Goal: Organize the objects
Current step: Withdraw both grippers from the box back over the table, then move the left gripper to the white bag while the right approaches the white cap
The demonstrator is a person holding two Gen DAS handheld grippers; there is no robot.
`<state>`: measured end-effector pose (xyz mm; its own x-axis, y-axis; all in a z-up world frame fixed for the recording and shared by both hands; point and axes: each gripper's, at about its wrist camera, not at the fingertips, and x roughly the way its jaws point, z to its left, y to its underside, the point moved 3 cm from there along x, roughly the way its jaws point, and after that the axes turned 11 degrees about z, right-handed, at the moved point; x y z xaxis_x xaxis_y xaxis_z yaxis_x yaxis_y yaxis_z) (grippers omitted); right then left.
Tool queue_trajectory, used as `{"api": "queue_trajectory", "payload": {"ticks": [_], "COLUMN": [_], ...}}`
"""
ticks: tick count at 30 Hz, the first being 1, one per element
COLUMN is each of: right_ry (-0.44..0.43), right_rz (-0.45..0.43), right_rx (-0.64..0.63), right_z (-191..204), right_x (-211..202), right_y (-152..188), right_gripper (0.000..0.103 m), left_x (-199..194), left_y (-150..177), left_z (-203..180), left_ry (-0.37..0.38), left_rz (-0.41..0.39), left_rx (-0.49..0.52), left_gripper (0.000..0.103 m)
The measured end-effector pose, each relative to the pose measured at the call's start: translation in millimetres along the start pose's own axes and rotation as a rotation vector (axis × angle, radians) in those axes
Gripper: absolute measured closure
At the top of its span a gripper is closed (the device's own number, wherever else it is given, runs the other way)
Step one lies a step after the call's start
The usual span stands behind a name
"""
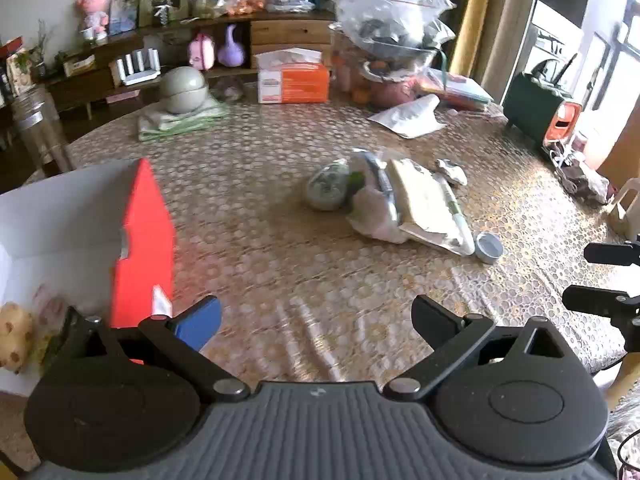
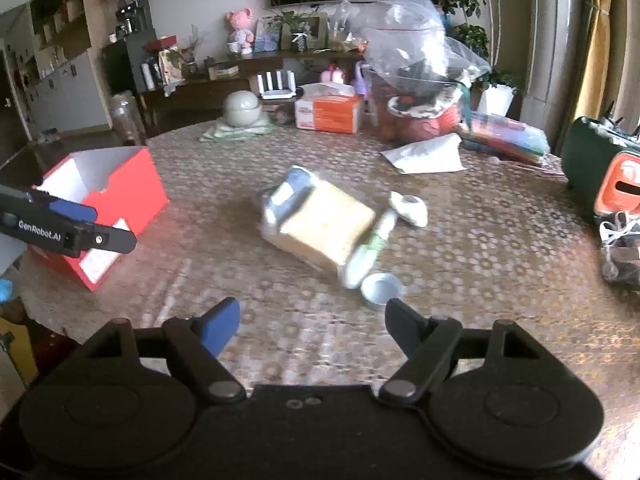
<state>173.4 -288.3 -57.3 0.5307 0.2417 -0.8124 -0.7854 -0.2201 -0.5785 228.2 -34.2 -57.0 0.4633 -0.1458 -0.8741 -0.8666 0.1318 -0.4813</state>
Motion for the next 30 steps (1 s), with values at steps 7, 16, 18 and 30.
{"api": "queue_trajectory", "payload": {"ticks": [7, 16, 18, 30], "right_ry": [0.021, 0.014, 0.009, -0.012], "right_rz": [0.021, 0.067, 0.073, 0.106], "right_rx": [-0.001, 0.001, 0.000, -0.021], "right_z": [-26, -51, -54, -62], "right_x": [13, 48, 54, 87], "right_y": [3, -4, -5, -18], "right_gripper": [0.023, 0.023, 0.023, 0.023], "left_x": [20, 58, 68, 110], "left_y": [-25, -68, -77, -114], "left_z": [-27, -44, -45, -34], "left_ry": [-0.002, -0.034, -0.062, -0.080], "left_rz": [0.004, 0.016, 0.015, 0.030], "left_rx": [0.018, 0.024, 0.030, 0.017], "left_gripper": [0.001, 0.001, 0.001, 0.002]}}
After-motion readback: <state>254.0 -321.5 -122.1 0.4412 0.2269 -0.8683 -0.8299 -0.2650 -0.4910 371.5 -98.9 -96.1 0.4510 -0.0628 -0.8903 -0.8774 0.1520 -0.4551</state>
